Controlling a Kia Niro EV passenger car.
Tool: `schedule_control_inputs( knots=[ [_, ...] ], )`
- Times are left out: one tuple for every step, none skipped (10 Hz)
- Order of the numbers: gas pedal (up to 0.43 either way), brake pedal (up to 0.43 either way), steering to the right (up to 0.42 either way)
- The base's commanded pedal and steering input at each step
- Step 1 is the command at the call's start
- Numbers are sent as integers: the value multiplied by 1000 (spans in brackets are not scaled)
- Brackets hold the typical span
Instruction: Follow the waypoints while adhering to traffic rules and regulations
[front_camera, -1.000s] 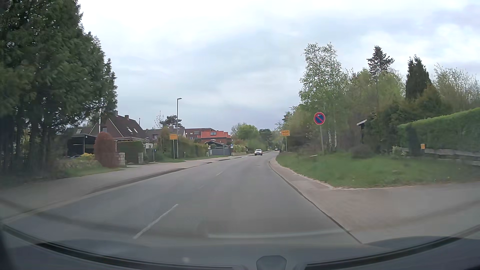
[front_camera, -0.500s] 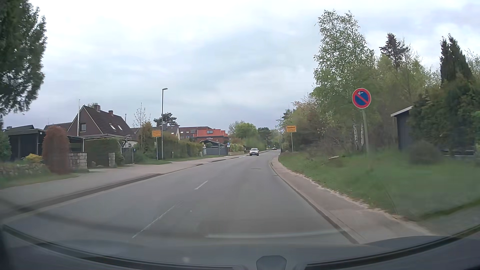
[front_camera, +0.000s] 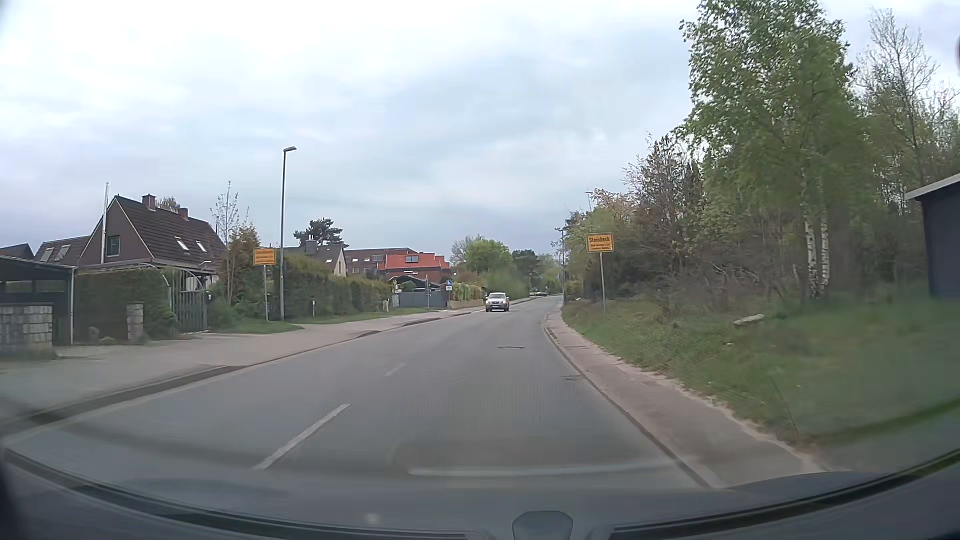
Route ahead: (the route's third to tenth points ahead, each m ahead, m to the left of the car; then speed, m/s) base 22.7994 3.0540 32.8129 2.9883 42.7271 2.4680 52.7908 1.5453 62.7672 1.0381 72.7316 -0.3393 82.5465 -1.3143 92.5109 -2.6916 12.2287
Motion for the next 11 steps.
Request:
schedule_control_inputs(
  knots=[
    [0,0,5],
    [0,0,4],
    [0,0,1],
    [0,0,0],
    [0,0,0],
    [0,0,0],
    [0,0,2],
    [0,0,4],
    [0,0,5],
    [0,0,6],
    [0,0,8]
  ],
)
